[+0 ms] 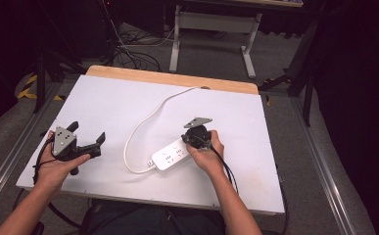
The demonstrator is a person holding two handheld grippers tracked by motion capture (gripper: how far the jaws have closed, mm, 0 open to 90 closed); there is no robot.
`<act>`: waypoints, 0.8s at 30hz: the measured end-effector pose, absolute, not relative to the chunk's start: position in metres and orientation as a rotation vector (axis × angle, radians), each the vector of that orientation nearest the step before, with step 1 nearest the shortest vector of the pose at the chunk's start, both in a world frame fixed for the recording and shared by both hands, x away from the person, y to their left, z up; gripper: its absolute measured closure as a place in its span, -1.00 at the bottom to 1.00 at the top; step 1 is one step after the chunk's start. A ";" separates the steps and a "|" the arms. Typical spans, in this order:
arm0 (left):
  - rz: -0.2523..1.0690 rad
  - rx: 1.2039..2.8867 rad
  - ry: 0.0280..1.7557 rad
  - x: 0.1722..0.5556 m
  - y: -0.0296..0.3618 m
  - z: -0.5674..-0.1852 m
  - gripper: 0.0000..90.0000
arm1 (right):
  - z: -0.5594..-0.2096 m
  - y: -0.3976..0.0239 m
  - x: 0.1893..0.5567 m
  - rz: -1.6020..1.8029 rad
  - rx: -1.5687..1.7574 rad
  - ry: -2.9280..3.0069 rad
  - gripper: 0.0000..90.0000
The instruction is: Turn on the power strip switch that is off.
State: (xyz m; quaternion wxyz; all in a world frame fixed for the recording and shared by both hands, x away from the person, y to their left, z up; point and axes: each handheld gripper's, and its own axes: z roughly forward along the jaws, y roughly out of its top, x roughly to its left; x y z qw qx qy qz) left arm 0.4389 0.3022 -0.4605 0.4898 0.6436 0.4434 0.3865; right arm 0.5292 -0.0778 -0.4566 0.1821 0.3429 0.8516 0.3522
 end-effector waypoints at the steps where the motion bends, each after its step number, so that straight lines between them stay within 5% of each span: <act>1: 0.938 1.561 1.080 0.439 0.302 -0.461 -0.92 | -0.457 -0.078 0.529 0.993 0.970 2.402 1.00; 24: 0.942 1.556 1.085 0.438 0.303 -0.461 -0.92 | -0.462 -0.078 0.526 1.005 1.013 2.369 1.00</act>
